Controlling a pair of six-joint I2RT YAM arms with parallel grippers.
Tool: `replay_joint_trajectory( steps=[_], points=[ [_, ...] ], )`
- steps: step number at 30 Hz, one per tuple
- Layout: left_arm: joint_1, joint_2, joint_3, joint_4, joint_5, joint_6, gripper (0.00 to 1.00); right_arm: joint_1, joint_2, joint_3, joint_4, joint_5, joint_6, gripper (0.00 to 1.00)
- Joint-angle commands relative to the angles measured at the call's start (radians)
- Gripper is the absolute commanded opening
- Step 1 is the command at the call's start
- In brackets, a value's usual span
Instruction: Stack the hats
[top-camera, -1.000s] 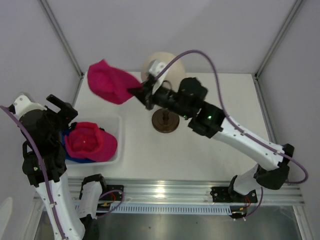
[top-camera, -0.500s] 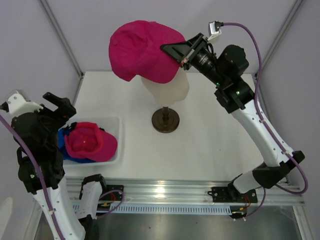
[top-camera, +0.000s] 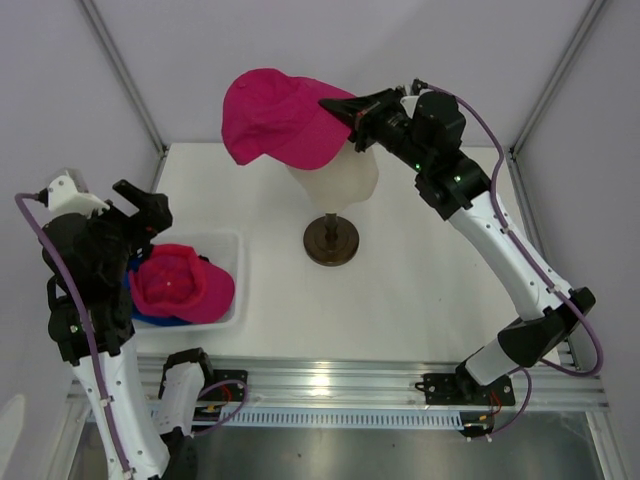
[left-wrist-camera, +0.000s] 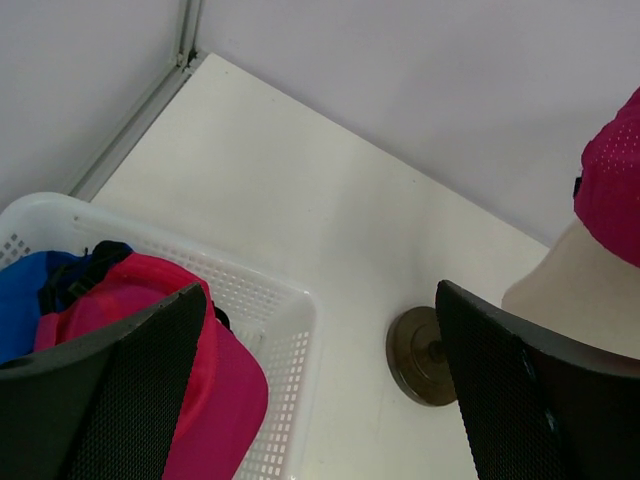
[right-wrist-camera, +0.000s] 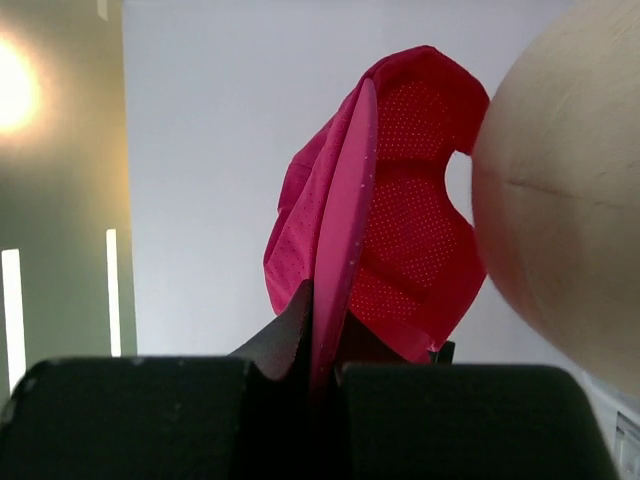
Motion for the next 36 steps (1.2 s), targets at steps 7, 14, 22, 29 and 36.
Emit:
replay_joint_trajectory(
  steps=[7,14,22,29,36],
  points=[
    [-0.013,0.022,-0.043,0.075,0.132,-0.015,1.0,-0.087,-0.001,0.118,0.026,0.047,-0.123,0.0],
    [-0.011,0.034,-0.06,0.091,0.143,-0.015,0.99,-0.11,0.188,0.37,-0.045,-0.129,-0.226,0.0],
    [-0.013,0.036,-0.084,0.085,0.138,0.005,1.0,-0.116,0.072,0.14,-0.026,-0.115,-0.236,0.0],
    [-0.014,0.039,-0.108,0.103,0.175,-0.004,1.0,-0.162,-0.01,0.045,-0.059,-0.178,-0.226,0.0],
    [-0.014,0.031,-0.111,0.098,0.178,-0.005,1.0,-0.223,-0.051,0.02,-0.071,-0.279,-0.175,0.0]
  ],
)
